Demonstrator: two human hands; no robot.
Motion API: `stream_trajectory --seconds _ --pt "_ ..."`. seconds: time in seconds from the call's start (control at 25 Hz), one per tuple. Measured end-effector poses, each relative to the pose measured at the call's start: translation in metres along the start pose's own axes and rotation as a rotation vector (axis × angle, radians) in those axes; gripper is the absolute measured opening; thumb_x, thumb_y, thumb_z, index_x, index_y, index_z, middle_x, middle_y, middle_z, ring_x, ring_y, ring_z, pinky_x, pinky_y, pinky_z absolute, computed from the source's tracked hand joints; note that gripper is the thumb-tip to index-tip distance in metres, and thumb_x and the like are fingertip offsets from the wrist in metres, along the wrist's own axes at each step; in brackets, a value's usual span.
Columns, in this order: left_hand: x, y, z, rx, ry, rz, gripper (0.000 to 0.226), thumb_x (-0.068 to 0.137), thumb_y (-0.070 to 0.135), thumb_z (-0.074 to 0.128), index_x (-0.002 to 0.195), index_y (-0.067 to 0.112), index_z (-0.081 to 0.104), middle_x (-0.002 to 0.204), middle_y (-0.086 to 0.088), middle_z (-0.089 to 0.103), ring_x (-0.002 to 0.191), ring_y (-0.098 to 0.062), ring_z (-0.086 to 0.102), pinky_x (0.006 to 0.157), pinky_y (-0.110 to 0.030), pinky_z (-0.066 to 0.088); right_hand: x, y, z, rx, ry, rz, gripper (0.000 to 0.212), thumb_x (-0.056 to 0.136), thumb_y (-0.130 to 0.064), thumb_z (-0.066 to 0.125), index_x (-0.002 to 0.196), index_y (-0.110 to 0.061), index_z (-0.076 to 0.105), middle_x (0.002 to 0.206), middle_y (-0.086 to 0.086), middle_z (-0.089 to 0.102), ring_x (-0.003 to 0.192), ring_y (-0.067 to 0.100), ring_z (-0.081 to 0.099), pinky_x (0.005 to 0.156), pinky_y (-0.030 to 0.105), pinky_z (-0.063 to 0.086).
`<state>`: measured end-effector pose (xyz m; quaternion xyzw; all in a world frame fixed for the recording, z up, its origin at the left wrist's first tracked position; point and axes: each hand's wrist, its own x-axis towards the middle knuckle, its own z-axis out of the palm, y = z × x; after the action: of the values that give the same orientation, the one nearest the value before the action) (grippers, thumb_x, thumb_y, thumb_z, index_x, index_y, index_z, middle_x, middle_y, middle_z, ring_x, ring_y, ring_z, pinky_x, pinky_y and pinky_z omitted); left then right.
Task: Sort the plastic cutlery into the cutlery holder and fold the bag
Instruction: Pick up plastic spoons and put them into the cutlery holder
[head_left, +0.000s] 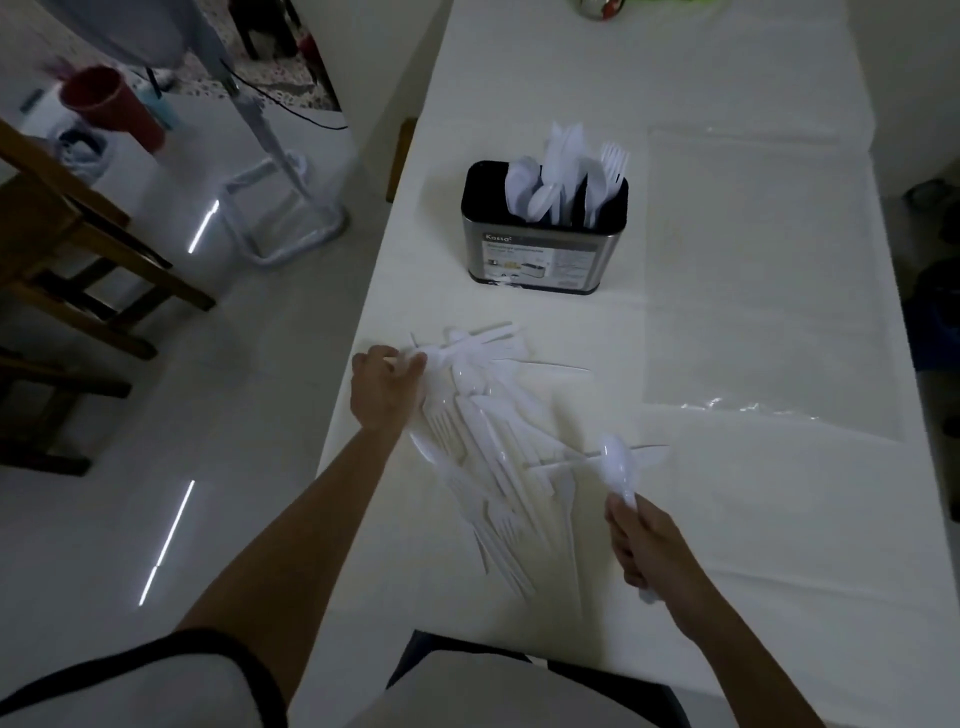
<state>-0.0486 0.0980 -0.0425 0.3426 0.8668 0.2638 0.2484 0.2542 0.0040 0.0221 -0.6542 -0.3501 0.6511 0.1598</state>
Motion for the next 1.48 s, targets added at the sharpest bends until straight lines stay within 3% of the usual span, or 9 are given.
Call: stream_trajectory --seconds 0.44,0.6,0.72,0.84,1.0,1.08,1.2,1.36,1.48 --pt "0.007 0.010 0.006 0.324 -0.117 0.452 0.028 0.088 0.030 0.060 0.104 0.008 0.065 0.109 -0.016 0.055 0.098 -0.034 0.054 0.077 -0.039 0.043 -0.005 0.000 0.025 -0.001 0.087 -0.067 0.027 0.100 -0.023 0.041 0.078 -0.010 0.051 0.048 -0.008 0.036 0.039 0.005 0.027 0.039 0.020 0.022" --pt "-0.001 0.016 -0.005 -0.065 -0.111 0.592 0.060 0.085 0.063 0.033 0.084 0.010 0.060 0.079 -0.003 0.062 0.071 -0.013 0.056 0.065 -0.027 0.041 -0.001 -0.012 0.026 -0.023 0.116 -0.110 0.024 0.099 -0.023 0.042 0.082 -0.011 0.053 0.047 -0.011 0.038 0.039 0.004 0.028 0.040 0.020 0.024" --pt "-0.014 0.032 -0.018 -0.365 -0.121 0.626 0.033 0.087 0.042 0.053 0.089 0.012 0.063 0.084 0.007 0.061 0.078 0.003 0.056 0.069 -0.012 0.041 0.003 -0.032 0.018 0.024 0.124 -0.151 0.021 0.099 -0.023 0.043 0.088 -0.010 0.055 0.051 -0.011 0.035 0.040 0.004 0.027 0.039 0.018 0.021" --pt "-0.034 0.059 -0.035 -0.404 -0.126 0.661 0.014 0.089 0.030 0.057 0.097 0.019 0.060 0.095 0.015 0.057 0.088 0.009 0.055 0.068 -0.006 0.039 0.006 -0.059 0.006 0.018 0.135 -0.247 0.021 0.099 -0.021 0.041 0.088 -0.014 0.057 0.060 -0.004 0.038 0.047 0.006 0.031 0.045 0.020 0.023" --pt "-0.059 0.087 -0.051 -0.337 -0.542 0.624 0.024 0.089 0.046 0.046 0.105 0.028 0.046 0.098 0.011 0.055 0.072 0.002 0.053 0.066 -0.012 0.043 0.013 -0.083 0.001 -0.102 0.107 -0.383 0.024 0.100 -0.016 0.035 0.088 -0.016 0.056 0.075 -0.004 0.055 0.060 0.008 0.046 0.050 0.015 0.034" --pt "-0.071 0.096 -0.048 -0.325 -0.722 0.547 0.017 0.094 0.031 0.052 0.109 0.036 0.046 0.097 -0.009 0.056 0.071 -0.020 0.051 0.067 -0.028 0.045 0.013 -0.087 0.005 -0.116 0.032 -0.378 0.026 0.101 -0.018 0.034 0.090 -0.012 0.058 0.080 -0.002 0.062 0.064 0.004 0.057 0.059 0.014 0.043" --pt "-0.087 0.104 -0.037 -0.298 -0.806 0.581 0.033 0.094 0.020 0.053 0.124 0.029 0.045 0.098 -0.008 0.056 0.072 -0.017 0.052 0.071 -0.024 0.046 0.006 -0.087 0.016 0.154 -0.190 -0.214 0.029 0.102 -0.021 0.036 0.092 -0.005 0.059 0.069 0.003 0.068 0.059 0.011 0.067 0.059 0.024 0.054" --pt "-0.096 0.112 -0.027 -0.241 -0.843 0.618 0.056 0.085 0.041 0.053 0.134 0.017 0.041 0.119 0.001 0.057 0.106 -0.008 0.056 0.091 -0.018 0.045 -0.001 -0.074 0.022 0.277 -0.366 -0.175 0.041 0.099 -0.044 0.032 0.099 -0.010 0.054 0.050 -0.002 0.042 0.038 0.009 0.035 0.039 0.017 0.030" --pt "-0.100 0.115 -0.019 -0.223 -0.823 0.611 0.044 0.089 0.020 0.058 0.131 0.015 0.045 0.124 -0.004 0.054 0.104 -0.013 0.055 0.081 -0.011 0.046 -0.004 -0.068 0.017 0.251 -0.383 -0.202 0.040 0.097 -0.047 0.032 0.096 -0.011 0.049 0.055 -0.003 0.032 0.041 0.008 0.023 0.041 0.018 0.022"
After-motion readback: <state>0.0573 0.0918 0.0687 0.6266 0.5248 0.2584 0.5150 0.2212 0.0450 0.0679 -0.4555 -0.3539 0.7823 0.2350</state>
